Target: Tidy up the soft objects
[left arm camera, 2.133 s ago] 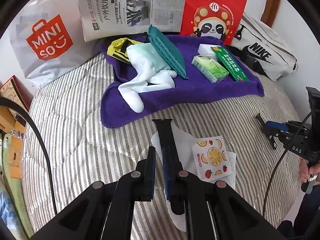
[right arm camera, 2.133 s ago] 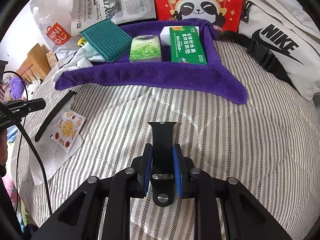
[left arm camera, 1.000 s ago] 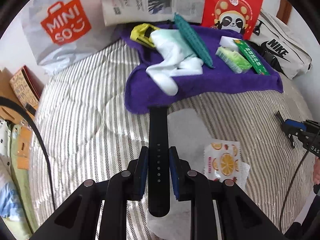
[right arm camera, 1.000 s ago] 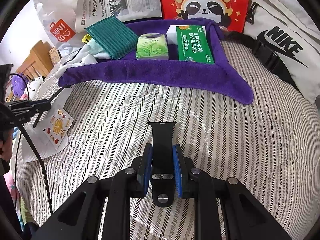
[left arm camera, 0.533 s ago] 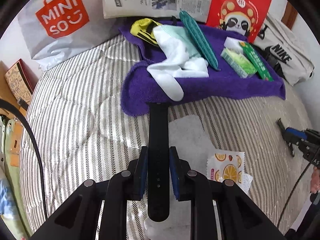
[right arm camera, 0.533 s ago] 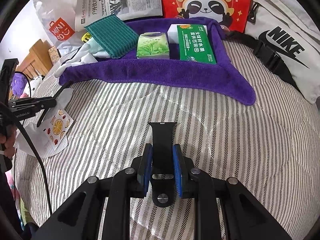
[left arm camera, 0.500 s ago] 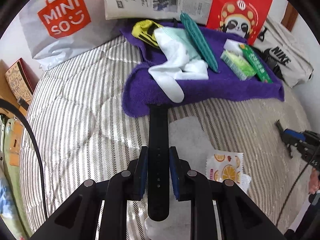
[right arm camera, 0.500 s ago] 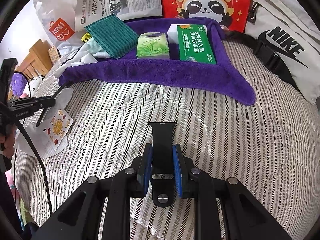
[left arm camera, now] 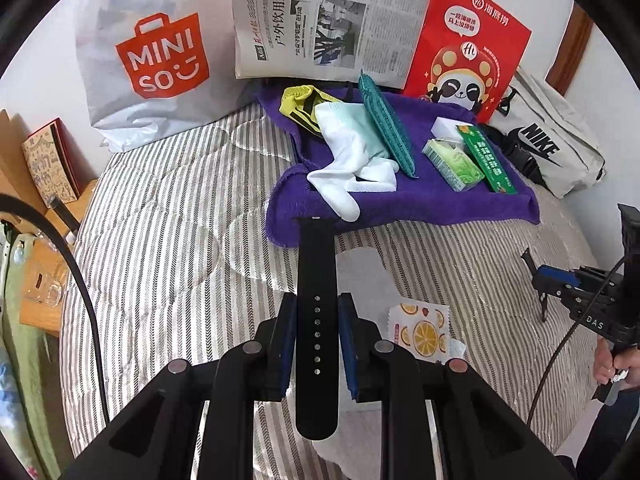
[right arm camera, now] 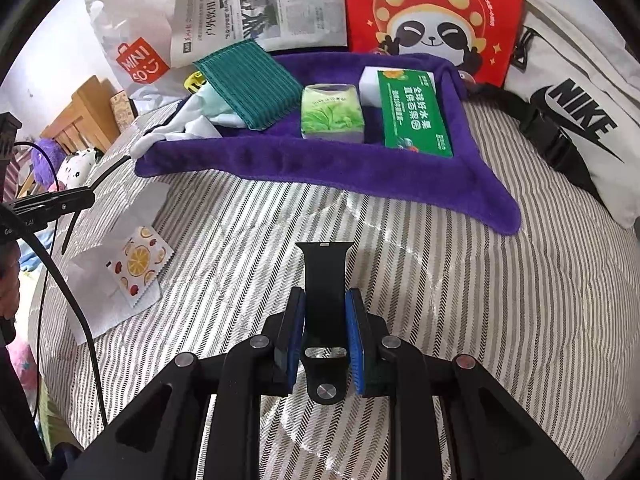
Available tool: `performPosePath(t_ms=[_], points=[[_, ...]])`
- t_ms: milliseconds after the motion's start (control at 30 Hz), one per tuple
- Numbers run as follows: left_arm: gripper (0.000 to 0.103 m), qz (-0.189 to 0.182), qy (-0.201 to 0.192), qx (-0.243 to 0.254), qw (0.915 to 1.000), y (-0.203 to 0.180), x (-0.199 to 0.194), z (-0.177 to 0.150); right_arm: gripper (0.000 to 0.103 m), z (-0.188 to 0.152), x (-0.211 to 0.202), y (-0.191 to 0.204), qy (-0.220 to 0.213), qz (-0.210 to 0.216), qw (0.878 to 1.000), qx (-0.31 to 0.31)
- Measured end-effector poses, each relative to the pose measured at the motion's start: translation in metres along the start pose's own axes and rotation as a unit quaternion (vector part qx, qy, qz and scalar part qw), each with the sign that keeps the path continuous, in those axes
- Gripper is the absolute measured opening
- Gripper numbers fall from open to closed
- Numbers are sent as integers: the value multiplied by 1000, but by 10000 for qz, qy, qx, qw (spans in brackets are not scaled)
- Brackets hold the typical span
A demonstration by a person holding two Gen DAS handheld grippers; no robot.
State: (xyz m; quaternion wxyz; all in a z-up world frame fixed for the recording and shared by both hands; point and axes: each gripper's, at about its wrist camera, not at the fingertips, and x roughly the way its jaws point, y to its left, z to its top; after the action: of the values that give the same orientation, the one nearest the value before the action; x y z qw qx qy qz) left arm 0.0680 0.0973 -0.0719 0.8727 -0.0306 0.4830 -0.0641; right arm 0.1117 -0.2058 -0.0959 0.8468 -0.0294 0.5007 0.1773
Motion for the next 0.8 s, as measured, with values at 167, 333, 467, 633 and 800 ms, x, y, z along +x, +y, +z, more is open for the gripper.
performPosePath(t_ms=[167,333,467,633,800], points=[[20,-25,-118,-40,9999,1,-11,0,21,7,-4,0,-59,43,10000,0],[20,-83,-217,27,9997,-5,-16,7,21,21,-10,0,-151,64,9999,-53],[20,-170,-291,98,9994,-11,-18,19,21,40,-12,0,-219,96,9997,-81],[20,-330,-386,188,9985,-21,-16,39,21,64,-10,-1,-300,124,9994,-115],[20,-471,-428,253,9977,-29,-5,61,21,88,-4,-4,-330,130,9993,-146]])
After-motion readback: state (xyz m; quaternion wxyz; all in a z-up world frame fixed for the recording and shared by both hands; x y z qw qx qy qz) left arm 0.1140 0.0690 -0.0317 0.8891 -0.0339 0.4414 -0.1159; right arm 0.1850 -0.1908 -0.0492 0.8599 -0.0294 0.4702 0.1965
